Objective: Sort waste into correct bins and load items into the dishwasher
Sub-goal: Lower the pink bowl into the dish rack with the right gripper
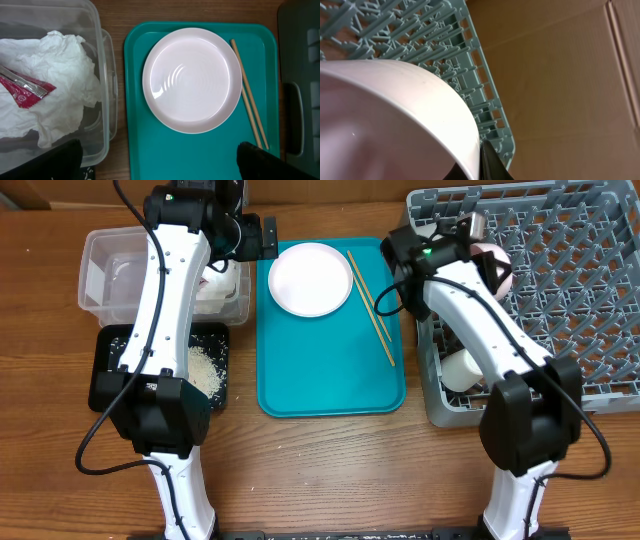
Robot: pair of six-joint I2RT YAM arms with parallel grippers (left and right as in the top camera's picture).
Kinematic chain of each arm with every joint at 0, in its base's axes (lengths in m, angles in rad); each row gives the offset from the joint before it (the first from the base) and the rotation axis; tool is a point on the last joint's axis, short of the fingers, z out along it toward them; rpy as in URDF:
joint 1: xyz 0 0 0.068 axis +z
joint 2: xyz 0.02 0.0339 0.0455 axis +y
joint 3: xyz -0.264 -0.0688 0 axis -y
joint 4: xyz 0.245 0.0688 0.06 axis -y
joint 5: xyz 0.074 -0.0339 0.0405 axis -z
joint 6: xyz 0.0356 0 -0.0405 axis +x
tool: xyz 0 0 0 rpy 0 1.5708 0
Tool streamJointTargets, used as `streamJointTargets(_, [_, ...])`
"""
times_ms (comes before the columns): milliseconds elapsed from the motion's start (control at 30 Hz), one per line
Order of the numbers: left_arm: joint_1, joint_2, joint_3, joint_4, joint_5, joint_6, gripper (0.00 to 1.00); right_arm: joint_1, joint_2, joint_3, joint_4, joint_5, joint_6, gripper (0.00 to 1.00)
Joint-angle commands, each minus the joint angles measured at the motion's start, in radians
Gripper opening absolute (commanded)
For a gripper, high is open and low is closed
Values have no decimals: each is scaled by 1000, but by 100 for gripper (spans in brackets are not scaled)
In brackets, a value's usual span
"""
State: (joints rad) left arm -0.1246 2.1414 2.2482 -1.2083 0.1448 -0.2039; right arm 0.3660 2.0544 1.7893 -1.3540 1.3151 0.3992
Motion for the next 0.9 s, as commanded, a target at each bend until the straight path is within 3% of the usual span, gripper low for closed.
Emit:
streamJointTargets(0, [-3,-10,25,0,1,-6,100,-2,38,3,3,60,-3,4])
streamJointTargets(867, [-3,-10,25,0,1,-6,100,-48,84,-5,62,-12,42,4])
